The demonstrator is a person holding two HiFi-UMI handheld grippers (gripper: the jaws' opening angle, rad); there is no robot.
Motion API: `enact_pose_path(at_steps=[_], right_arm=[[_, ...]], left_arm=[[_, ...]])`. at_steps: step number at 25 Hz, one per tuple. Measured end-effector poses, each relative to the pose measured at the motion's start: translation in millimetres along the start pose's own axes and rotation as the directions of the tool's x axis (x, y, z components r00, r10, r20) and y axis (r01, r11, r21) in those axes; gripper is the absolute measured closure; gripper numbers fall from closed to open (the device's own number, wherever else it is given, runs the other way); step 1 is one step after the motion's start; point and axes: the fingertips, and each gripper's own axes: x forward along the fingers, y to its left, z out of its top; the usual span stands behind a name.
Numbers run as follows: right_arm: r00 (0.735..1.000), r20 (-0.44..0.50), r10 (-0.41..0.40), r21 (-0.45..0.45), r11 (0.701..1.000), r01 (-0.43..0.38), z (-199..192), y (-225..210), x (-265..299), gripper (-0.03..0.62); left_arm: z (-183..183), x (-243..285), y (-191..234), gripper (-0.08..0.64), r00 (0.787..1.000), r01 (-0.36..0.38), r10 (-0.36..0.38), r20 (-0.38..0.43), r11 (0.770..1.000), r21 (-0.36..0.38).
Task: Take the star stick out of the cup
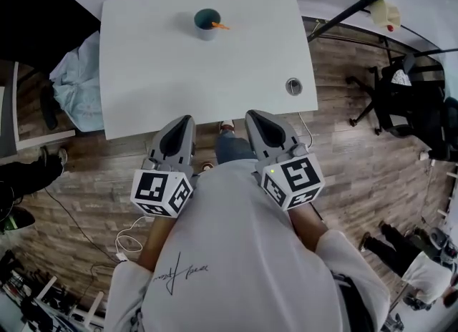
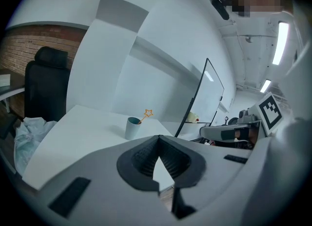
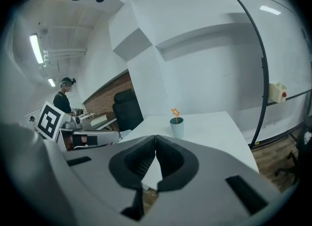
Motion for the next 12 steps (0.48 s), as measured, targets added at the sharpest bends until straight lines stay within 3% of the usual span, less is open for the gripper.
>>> enact_pose_path(at_steps=[12], right_arm=[[0.997,0.018,0.07,-0.022,0.997,-0.07,32,-45,43,0.583]], left_arm=[[33,63,2,0.555,0.999,-0.031,0.031,0.02,0.999,0.025]])
